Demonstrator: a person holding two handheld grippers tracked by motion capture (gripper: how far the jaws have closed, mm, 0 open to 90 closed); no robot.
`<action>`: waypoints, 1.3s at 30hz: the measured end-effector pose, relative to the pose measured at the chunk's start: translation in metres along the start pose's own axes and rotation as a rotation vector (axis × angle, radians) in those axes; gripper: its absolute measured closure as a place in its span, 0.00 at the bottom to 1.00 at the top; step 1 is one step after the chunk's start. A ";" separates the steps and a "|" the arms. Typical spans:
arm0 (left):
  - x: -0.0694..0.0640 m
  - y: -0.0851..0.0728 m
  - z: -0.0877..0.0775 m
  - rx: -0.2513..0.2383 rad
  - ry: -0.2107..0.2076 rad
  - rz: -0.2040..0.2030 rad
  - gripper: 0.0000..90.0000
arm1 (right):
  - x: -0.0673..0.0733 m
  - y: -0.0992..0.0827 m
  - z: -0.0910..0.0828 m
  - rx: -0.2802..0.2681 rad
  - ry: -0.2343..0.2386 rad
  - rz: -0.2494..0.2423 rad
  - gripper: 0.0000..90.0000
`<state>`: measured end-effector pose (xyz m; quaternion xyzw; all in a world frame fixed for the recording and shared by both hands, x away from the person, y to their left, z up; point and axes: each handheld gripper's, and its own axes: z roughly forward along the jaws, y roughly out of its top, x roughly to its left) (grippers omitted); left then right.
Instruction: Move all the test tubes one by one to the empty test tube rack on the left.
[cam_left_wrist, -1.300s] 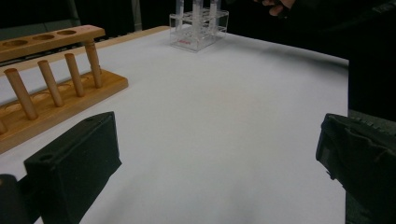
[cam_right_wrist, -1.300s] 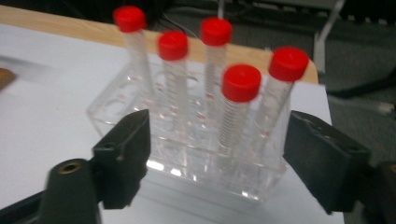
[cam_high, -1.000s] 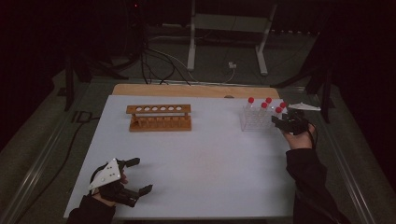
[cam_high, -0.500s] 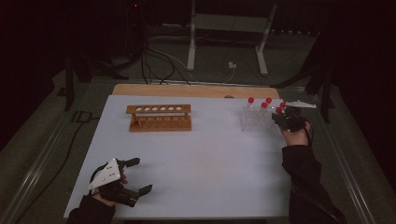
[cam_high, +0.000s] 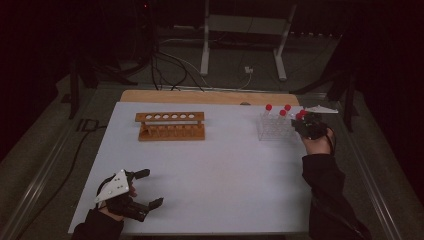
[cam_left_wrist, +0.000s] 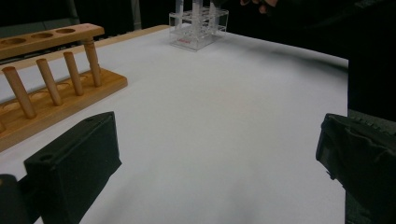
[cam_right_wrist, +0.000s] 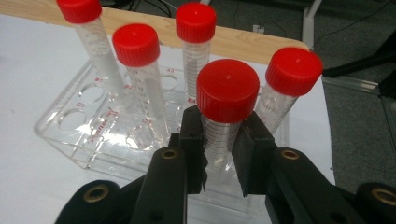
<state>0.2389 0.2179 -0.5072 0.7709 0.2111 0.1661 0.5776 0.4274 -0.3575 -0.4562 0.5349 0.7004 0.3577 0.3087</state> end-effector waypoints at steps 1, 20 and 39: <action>0.000 0.000 0.000 0.000 0.000 0.000 0.00 | 0.000 0.000 0.000 0.000 0.000 0.000 0.83; 0.000 0.000 0.001 0.007 -0.001 0.003 0.00 | 0.009 0.029 -0.043 -0.074 0.017 -0.031 0.83; -0.005 0.008 0.004 0.037 -0.013 -0.007 0.00 | 0.052 0.037 -0.060 -0.080 0.150 -0.113 0.83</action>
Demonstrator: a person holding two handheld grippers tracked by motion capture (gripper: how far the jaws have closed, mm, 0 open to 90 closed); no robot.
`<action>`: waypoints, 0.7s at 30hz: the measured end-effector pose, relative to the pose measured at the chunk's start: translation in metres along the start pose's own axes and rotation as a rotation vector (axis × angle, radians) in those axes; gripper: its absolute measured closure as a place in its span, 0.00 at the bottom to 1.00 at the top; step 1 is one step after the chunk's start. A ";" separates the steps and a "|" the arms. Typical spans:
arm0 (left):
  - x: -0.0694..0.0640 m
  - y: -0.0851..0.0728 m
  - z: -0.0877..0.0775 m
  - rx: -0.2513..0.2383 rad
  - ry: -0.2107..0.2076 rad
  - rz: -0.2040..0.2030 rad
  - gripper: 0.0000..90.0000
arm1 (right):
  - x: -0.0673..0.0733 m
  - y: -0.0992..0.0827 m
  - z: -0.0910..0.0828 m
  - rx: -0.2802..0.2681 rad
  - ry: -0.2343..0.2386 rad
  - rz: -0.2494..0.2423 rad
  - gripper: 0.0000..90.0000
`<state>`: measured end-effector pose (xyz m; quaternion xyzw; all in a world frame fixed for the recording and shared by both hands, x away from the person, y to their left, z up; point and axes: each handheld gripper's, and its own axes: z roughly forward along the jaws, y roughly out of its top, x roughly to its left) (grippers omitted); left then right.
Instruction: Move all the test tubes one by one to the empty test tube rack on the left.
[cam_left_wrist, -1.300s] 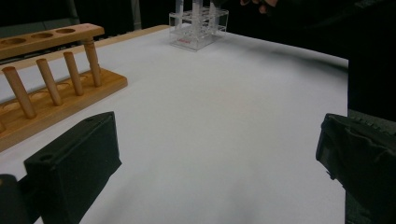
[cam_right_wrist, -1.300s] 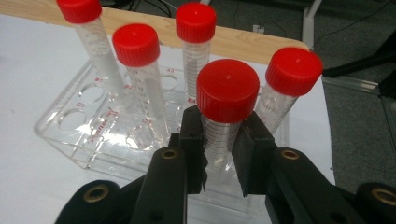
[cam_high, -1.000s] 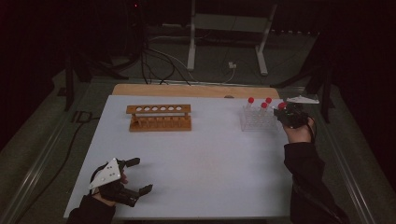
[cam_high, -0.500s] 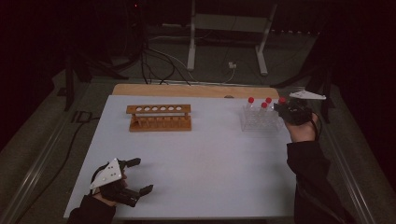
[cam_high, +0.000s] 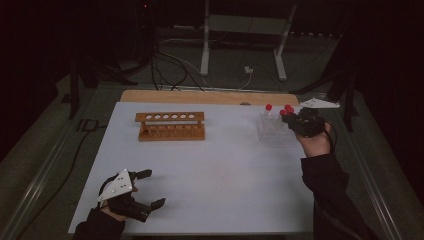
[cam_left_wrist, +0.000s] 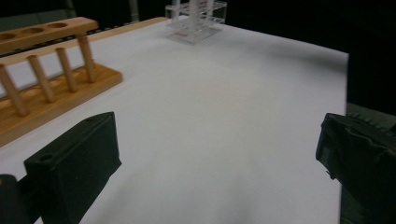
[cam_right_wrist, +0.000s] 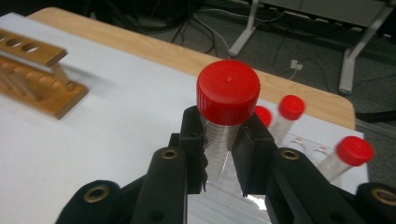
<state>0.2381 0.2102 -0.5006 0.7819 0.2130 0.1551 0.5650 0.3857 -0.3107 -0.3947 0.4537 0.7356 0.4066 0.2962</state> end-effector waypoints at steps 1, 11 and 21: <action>-0.001 0.002 0.001 0.007 0.001 -0.003 0.00 | 0.002 0.000 0.000 0.002 0.010 -0.001 0.83; -0.003 0.019 0.007 0.035 -0.057 -0.019 0.00 | 0.034 -0.006 0.001 0.025 0.096 -0.066 0.83; 0.002 0.032 0.013 0.049 -0.090 -0.028 0.00 | 0.062 -0.013 0.005 0.038 0.153 -0.112 0.83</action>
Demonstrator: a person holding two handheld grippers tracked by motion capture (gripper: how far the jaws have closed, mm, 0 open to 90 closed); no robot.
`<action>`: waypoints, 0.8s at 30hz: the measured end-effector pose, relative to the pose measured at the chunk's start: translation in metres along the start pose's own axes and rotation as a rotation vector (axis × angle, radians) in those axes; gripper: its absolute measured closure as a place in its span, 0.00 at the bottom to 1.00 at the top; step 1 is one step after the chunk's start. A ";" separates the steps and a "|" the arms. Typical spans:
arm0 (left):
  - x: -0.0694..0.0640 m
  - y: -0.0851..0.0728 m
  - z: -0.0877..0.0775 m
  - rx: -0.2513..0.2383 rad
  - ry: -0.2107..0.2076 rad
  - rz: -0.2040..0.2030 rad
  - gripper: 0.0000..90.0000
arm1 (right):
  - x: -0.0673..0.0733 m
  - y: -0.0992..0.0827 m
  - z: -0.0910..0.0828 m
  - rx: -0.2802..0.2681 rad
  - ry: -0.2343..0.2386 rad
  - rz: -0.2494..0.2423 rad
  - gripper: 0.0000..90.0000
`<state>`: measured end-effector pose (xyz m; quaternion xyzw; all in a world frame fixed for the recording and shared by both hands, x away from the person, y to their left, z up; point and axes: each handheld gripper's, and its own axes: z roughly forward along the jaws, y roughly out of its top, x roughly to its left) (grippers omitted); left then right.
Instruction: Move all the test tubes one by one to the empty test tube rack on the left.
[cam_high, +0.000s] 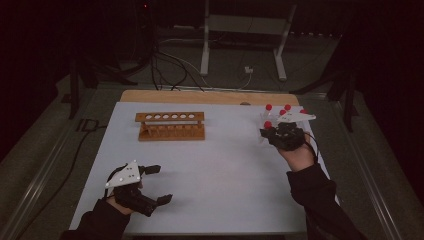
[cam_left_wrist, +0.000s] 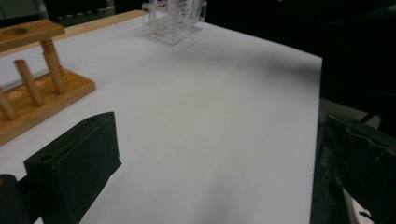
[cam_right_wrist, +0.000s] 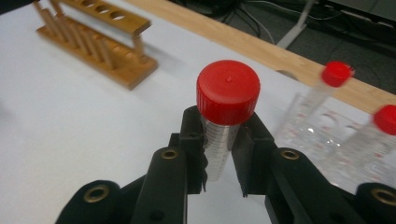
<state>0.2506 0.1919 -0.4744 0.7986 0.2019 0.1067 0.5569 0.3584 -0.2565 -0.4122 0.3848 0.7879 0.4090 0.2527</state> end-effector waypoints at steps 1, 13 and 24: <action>0.000 0.002 0.001 0.002 -0.006 0.002 0.00 | 0.004 0.000 0.001 0.003 0.004 -0.007 0.83; -0.001 0.020 0.012 0.013 -0.028 0.032 0.00 | 0.041 -0.008 0.008 0.006 0.085 -0.063 0.83; -0.003 0.043 0.025 0.010 -0.037 0.067 0.00 | 0.071 -0.016 0.012 0.010 0.161 -0.093 0.83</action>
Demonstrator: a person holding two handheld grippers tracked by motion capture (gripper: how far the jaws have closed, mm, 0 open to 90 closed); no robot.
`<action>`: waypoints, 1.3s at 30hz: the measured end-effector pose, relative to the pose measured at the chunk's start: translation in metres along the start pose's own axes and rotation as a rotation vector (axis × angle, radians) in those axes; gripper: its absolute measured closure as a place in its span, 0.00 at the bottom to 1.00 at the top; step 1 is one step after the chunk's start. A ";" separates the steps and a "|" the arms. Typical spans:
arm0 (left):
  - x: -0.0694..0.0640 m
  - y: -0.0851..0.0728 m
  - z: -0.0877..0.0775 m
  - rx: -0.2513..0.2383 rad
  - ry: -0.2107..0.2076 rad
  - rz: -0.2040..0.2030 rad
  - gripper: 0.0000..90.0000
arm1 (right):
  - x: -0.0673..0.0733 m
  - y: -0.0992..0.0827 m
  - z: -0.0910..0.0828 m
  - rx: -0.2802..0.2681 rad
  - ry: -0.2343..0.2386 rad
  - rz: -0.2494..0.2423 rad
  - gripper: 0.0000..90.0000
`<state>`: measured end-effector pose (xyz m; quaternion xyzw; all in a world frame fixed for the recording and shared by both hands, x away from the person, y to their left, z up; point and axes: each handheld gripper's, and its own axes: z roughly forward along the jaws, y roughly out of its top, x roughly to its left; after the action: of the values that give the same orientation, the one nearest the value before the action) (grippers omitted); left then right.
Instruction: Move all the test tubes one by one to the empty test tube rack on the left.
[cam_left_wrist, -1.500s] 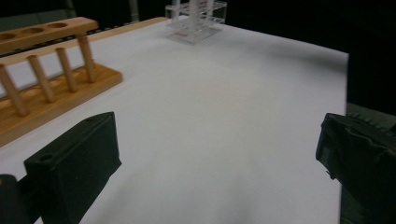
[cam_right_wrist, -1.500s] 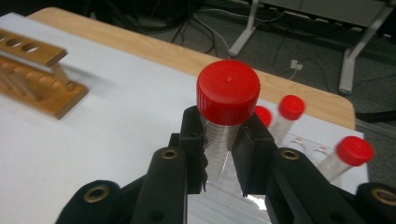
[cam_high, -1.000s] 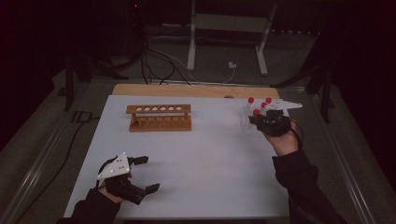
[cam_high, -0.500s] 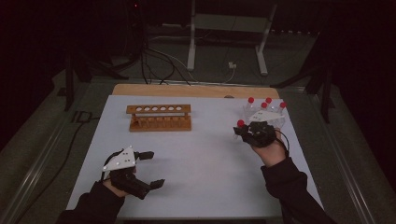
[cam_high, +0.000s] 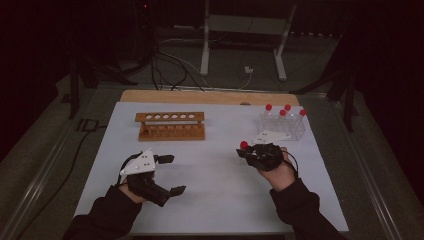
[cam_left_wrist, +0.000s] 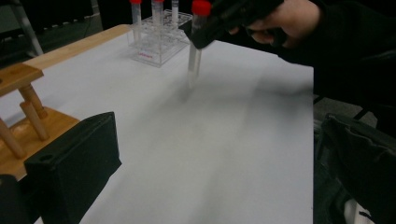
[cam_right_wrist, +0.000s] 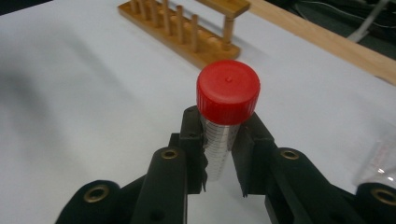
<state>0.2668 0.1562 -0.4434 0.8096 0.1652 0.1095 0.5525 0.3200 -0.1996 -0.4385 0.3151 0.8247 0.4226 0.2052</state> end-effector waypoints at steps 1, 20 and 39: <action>0.000 0.002 0.001 -0.002 -0.004 0.001 0.00 | 0.002 0.000 0.001 0.002 0.006 -0.003 0.83; 0.000 0.042 0.047 -0.028 -0.053 0.032 0.02 | 0.033 0.002 0.009 0.000 0.095 -0.051 0.83; -0.002 0.062 0.089 -0.048 0.008 0.039 0.30 | 0.040 0.002 0.010 -0.003 0.122 -0.059 0.83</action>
<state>0.3061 0.0582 -0.4185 0.7989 0.1489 0.1274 0.5686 0.2982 -0.1647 -0.4454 0.2638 0.8440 0.4360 0.1672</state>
